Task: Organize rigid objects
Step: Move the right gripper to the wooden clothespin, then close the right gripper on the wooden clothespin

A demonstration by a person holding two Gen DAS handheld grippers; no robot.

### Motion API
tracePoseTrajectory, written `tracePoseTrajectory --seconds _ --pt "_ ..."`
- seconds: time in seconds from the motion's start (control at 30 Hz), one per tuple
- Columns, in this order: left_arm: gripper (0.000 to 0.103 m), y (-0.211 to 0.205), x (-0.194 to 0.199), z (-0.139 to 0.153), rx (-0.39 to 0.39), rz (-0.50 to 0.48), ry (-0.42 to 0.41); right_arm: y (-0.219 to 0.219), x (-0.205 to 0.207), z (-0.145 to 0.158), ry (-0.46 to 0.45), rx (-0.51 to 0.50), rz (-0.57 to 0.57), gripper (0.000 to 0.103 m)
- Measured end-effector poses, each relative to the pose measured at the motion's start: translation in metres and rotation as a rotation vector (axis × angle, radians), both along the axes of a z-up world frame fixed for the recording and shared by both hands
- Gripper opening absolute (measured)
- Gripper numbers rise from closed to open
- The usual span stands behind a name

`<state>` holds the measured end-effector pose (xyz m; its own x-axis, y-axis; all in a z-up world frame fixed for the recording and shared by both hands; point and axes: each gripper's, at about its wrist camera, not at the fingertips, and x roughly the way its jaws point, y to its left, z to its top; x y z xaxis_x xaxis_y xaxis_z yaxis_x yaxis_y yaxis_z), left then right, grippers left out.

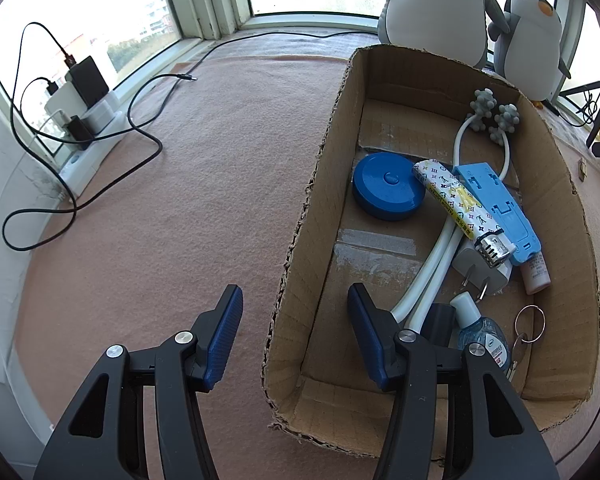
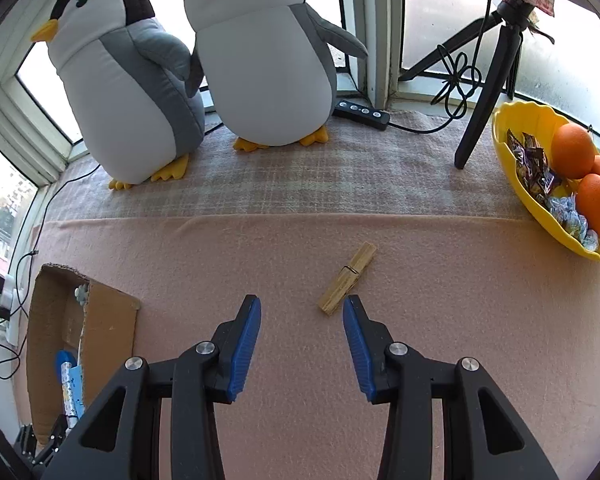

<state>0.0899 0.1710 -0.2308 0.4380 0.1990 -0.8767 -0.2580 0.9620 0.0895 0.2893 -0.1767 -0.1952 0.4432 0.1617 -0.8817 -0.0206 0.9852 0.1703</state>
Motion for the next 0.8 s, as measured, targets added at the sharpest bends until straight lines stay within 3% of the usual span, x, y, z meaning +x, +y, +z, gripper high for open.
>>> tracePoseTrajectory --seconds 0.3,0.57,0.8 --pt "0.054 0.000 0.000 0.000 0.000 0.000 0.000 -0.024 0.031 -0.027 0.087 0.059 -0.087 0.039" --pt "0.054 0.002 -0.001 0.000 -0.004 0.002 0.000 -0.018 0.048 -0.038 0.103 0.015 -0.089 0.038" --pt "0.054 0.002 -0.001 0.000 -0.004 0.002 0.000 -0.013 0.053 -0.042 0.115 -0.037 -0.081 0.020"
